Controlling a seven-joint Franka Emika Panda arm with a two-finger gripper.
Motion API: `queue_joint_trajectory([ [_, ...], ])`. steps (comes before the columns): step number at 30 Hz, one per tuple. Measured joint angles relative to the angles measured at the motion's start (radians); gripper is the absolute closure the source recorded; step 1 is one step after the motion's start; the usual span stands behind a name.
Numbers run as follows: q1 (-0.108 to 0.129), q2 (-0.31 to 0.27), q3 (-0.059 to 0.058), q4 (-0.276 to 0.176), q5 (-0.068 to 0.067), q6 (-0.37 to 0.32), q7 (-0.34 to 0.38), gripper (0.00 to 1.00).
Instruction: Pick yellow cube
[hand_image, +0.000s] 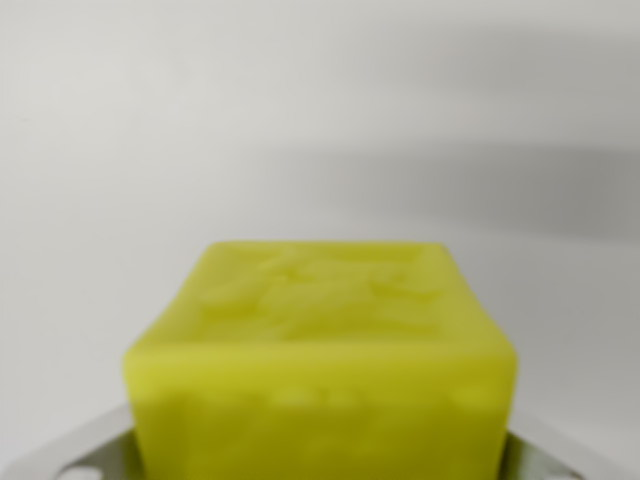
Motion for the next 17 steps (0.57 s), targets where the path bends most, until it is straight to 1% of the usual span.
queue_joint_trajectory([
  [9, 0.001, -0.025, 0.000, 0.017, -0.001, -0.041, 0.001, 1.00],
  [17, 0.001, -0.027, 0.000, 0.019, -0.001, -0.046, 0.001, 1.00],
])
